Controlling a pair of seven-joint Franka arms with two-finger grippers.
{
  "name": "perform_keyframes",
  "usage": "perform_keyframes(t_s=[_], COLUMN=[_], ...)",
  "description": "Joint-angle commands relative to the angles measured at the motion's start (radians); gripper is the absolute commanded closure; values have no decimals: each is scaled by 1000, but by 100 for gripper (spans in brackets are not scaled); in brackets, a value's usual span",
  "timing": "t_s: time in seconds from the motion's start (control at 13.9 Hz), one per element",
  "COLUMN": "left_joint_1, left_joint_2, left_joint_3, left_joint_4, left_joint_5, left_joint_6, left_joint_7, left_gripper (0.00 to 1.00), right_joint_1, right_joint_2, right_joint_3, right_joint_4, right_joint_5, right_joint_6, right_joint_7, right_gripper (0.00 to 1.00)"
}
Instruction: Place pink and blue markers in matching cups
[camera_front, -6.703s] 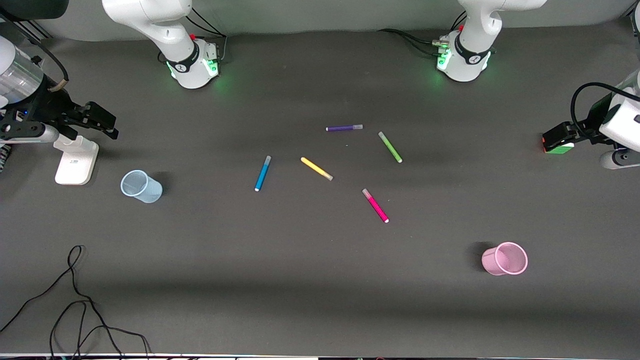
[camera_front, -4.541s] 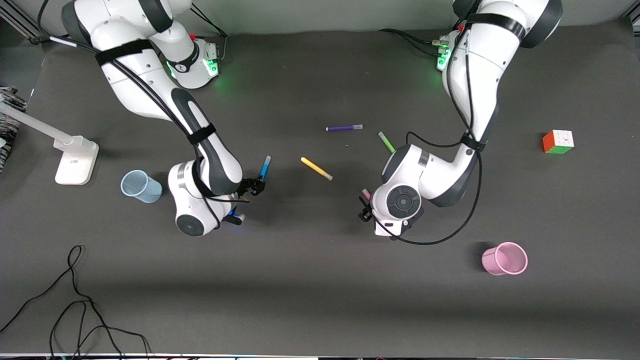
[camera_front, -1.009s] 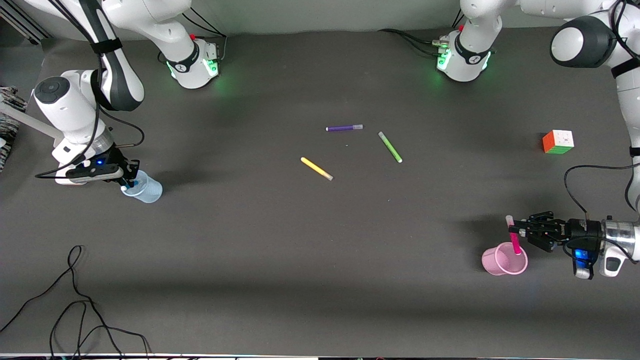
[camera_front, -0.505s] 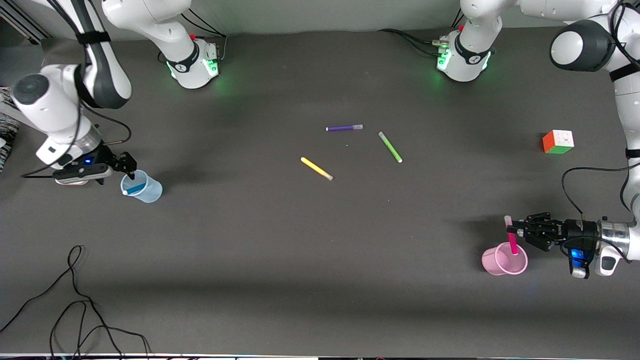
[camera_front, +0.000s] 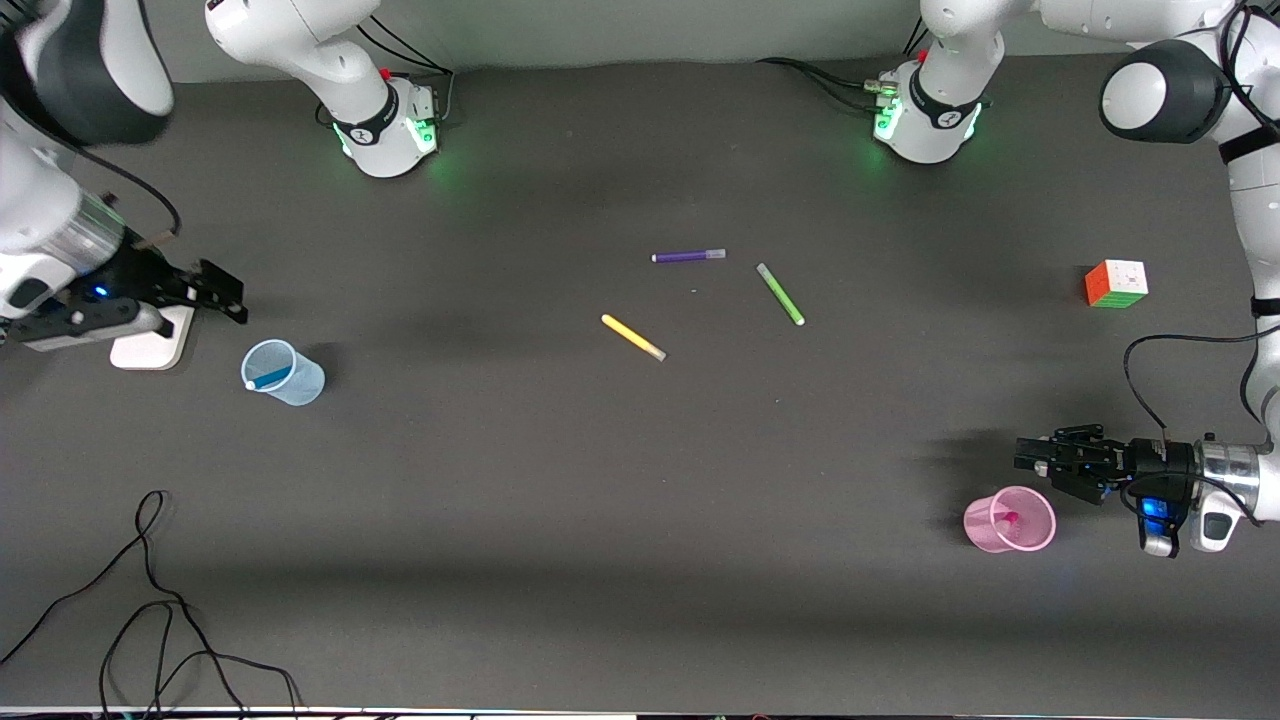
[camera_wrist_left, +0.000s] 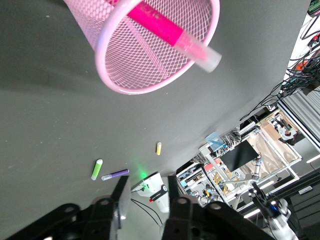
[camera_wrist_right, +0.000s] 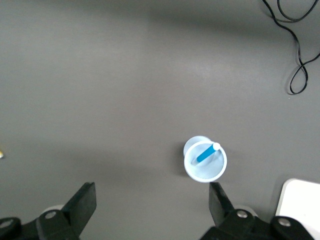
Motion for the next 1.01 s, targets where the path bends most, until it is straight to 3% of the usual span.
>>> perform_keyframes(t_s=[0.0,0.07,0.22,0.29,0.36,0.5,0.58,0.65,0.86,0.94], left_joint_1=[-16,-25,-89,-111,-137,-207,-239,-250,-250,-250], left_joint_2=[-7,-27,-105,-152,-204,-316,-388,-468,-716,-793], left_joint_3=[1,-7,-10,-12,-10,-9,-7,-9,-9,-9], left_joint_4=[30,36,38,36,27,4,-60,-134,-400,-482], left_joint_5=[45,100,276,352,421,597,677,720,760,777], left_joint_6=[-4,-2,-2,-13,-16,-22,-1,25,126,154], left_joint_7=[20,25,58,72,77,115,133,135,138,141], left_gripper=[40,38,23,6,1,0,0,0,0,0], right_joint_1=[71,91,125,137,138,130,106,45,-192,-251], right_joint_2=[13,9,15,28,50,120,163,198,214,217], right_joint_3=[4,4,4,2,2,2,7,59,290,336], right_joint_4=[149,182,250,276,294,333,363,399,416,416], right_joint_5=[14,14,16,14,14,28,55,84,83,82], right_joint_6=[-157,-208,-247,-250,-250,-238,-236,-237,-242,-241], right_joint_7=[98,135,158,159,158,159,159,158,158,158], right_gripper=[0,0,0,0,0,0,0,0,0,0])
